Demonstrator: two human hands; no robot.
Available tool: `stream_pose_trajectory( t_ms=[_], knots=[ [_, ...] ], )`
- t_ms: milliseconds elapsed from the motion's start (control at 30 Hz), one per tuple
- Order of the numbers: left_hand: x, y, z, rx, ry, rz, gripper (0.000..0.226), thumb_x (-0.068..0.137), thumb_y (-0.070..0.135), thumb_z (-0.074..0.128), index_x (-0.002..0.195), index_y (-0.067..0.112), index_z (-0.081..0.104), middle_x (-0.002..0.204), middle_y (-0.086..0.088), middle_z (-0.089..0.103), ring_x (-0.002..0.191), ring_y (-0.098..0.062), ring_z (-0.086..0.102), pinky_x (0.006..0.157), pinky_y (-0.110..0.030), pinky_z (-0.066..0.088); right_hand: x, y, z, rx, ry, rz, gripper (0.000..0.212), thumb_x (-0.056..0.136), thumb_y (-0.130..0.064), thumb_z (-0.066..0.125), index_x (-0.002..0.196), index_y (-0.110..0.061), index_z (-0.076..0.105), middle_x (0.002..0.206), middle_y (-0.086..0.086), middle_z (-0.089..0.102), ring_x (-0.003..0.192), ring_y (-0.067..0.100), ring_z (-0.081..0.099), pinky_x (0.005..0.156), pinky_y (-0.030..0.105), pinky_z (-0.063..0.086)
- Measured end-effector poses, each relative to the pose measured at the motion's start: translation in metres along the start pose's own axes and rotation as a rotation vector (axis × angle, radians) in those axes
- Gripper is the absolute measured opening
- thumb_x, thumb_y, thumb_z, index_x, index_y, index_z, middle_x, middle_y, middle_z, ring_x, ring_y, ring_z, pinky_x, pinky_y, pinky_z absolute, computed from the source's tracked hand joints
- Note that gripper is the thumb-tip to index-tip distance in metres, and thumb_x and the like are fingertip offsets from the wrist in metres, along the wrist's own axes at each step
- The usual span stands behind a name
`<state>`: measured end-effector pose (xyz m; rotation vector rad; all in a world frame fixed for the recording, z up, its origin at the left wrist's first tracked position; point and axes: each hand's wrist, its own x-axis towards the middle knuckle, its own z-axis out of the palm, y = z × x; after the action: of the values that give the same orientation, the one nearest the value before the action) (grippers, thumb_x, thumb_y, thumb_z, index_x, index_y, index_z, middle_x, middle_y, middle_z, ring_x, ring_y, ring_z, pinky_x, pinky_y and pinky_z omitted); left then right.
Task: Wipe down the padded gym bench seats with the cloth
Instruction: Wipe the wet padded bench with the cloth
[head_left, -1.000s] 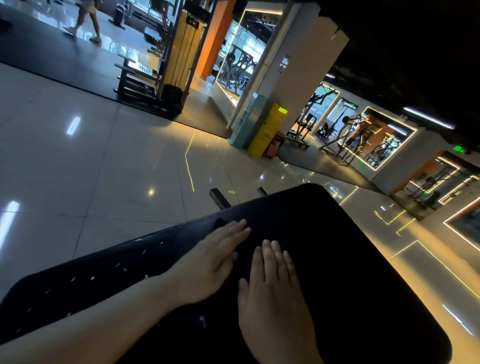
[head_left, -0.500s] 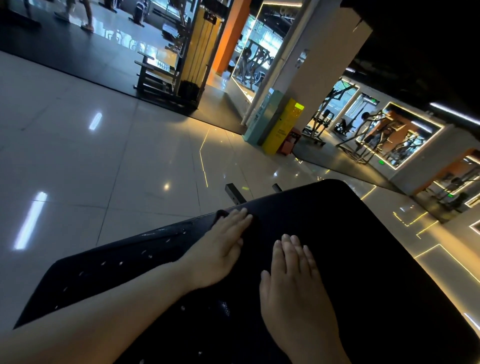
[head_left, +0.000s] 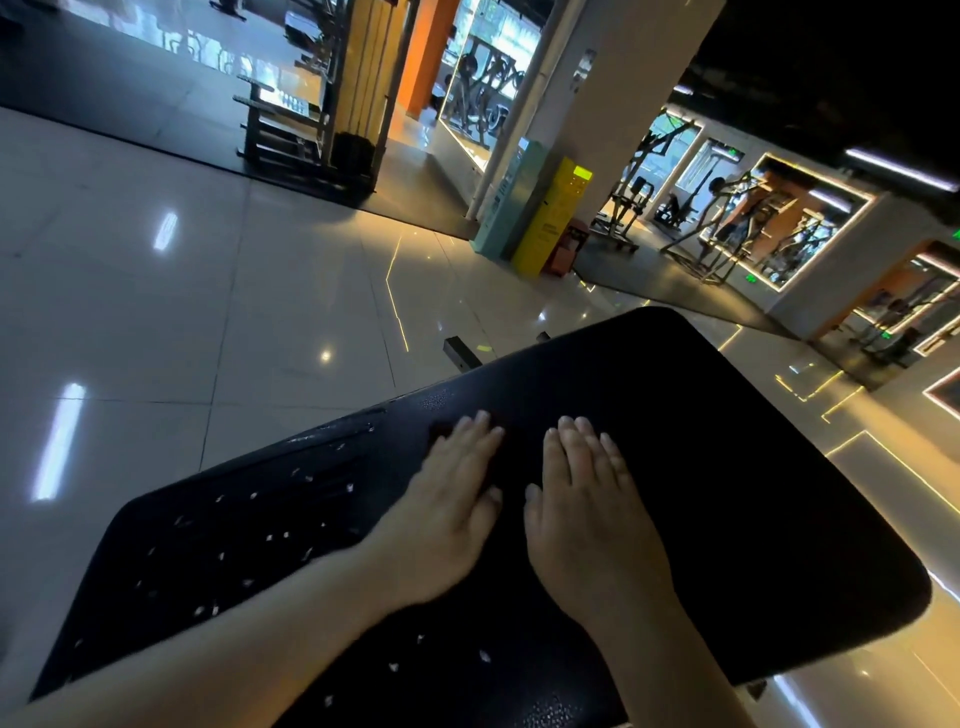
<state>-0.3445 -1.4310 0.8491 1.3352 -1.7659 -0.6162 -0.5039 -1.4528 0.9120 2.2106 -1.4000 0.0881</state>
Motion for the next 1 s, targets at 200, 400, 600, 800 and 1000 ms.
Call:
stream_pose_trajectory(
  t_ms=[200, 400, 600, 800, 1000],
  knots=[
    [-0.054, -0.025, -0.02, 0.176, -0.177, 0.199, 0.059, 0.105, 0.026, 0.038, 0.157, 0.038, 0.012, 0.162, 0.026, -0.009, 0.146, 0.008, -0.015, 0.119, -0.019, -0.012, -0.002, 0.002, -0.003, 0.011, -0.03, -0.012, 0.064, 0.095, -0.036, 0.029, 0.143, 0.002, 0.049, 0.15, 0.021, 0.048, 0.143, 0.032, 0.042, 0.116, 0.048, 0.035],
    [-0.03, -0.036, -0.013, 0.022, 0.047, -0.164, 0.058, 0.106, 0.037, 0.03, 0.158, 0.029, 0.006, 0.162, 0.017, -0.011, 0.15, -0.003, -0.016, 0.125, -0.035, -0.007, -0.002, -0.002, -0.009, 0.051, -0.073, -0.015, 0.061, 0.096, -0.034, 0.028, 0.143, 0.0, 0.05, 0.15, 0.02, 0.048, 0.144, 0.031, 0.041, 0.118, 0.048, 0.032],
    [-0.026, -0.002, 0.023, -0.257, -0.018, -0.224, 0.048, 0.106, 0.046, 0.013, 0.146, 0.039, -0.013, 0.149, 0.027, -0.029, 0.142, 0.003, -0.029, 0.114, -0.022, -0.02, -0.011, -0.01, -0.034, 0.478, -0.144, -0.043, 0.045, 0.106, -0.022, 0.038, 0.151, -0.027, 0.039, 0.155, -0.009, 0.042, 0.148, 0.006, 0.028, 0.126, 0.034, 0.011],
    [-0.076, 0.026, 0.002, -1.059, 0.009, -0.315, 0.064, 0.092, 0.06, 0.038, 0.151, 0.05, 0.015, 0.143, 0.04, 0.03, 0.133, 0.018, 0.028, 0.111, -0.018, 0.023, -0.049, -0.076, -0.04, 0.432, -0.3, -0.049, 0.074, 0.092, -0.05, -0.006, 0.16, -0.028, 0.011, 0.167, -0.003, 0.018, 0.156, 0.017, 0.001, 0.126, 0.042, -0.001],
    [-0.098, 0.018, -0.005, -0.863, 0.042, -0.265, 0.051, 0.099, 0.018, 0.048, 0.14, 0.048, 0.043, 0.141, 0.034, 0.046, 0.136, 0.008, 0.037, 0.118, -0.031, 0.03, -0.085, -0.085, -0.032, 0.166, -0.223, -0.031, 0.067, 0.071, -0.039, 0.072, 0.13, -0.008, 0.064, 0.13, 0.018, 0.059, 0.126, 0.037, 0.058, 0.113, 0.054, 0.029]
  ],
)
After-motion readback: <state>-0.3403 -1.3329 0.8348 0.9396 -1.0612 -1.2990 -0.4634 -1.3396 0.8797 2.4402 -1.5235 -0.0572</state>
